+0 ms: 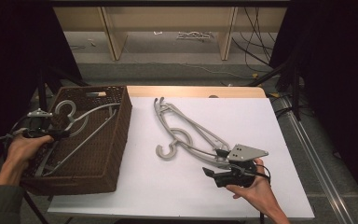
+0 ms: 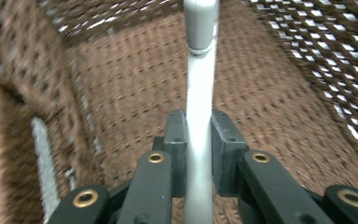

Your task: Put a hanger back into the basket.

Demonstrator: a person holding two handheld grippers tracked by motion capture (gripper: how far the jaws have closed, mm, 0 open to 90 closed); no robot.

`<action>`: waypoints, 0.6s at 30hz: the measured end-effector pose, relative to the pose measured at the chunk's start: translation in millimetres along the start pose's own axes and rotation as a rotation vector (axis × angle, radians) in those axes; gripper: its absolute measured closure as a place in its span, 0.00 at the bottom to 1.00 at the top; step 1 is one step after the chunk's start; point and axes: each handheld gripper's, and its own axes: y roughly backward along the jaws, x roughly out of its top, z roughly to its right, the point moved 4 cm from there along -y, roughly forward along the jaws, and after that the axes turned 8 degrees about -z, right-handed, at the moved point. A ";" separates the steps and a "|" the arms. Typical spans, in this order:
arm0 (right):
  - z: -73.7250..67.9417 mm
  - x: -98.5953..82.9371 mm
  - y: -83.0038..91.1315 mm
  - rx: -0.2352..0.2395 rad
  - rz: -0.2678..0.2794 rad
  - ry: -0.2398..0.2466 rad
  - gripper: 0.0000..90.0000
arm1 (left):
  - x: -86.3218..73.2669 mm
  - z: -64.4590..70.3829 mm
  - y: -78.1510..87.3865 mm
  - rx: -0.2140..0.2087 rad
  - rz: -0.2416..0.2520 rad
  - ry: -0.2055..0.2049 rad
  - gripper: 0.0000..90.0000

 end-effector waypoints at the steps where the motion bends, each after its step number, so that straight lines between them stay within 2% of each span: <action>1: 0.0 -0.4 0.0 -0.001 -0.002 0.002 0.26 | -0.8 -1.2 -2.3 0.007 0.007 0.024 0.86; 4: 0.5 -0.1 0.0 -0.003 0.000 -0.001 0.26 | -2.8 -6.1 -4.7 0.015 0.005 0.078 0.84; 7: 0.5 -1.0 -0.4 -0.001 -0.006 0.002 0.26 | -4.0 -10.2 -4.8 0.038 0.003 0.111 0.82; 9: 0.7 -0.8 -0.8 -0.002 -0.005 0.003 0.26 | -4.9 -11.8 -5.3 0.068 0.016 0.115 0.81; 10: 0.7 -0.9 -0.9 -0.002 -0.005 0.004 0.26 | -6.1 -12.5 -3.7 0.073 -0.012 0.117 0.80; 13: 0.4 -1.1 -1.1 -0.001 -0.006 0.004 0.26 | -9.6 -16.4 -4.4 0.077 -0.012 0.143 0.79; 14: 0.5 -0.9 -1.2 0.000 -0.005 0.004 0.25 | -10.7 -17.6 -3.6 0.085 -0.022 0.151 0.78; 16: 0.3 -1.1 -1.2 -0.004 -0.005 0.005 0.25 | -11.4 -20.0 -1.7 0.105 -0.008 0.182 0.70; 18: 0.6 -1.0 -1.0 -0.001 -0.006 0.004 0.25 | -11.2 -20.1 3.5 0.123 0.017 0.184 0.65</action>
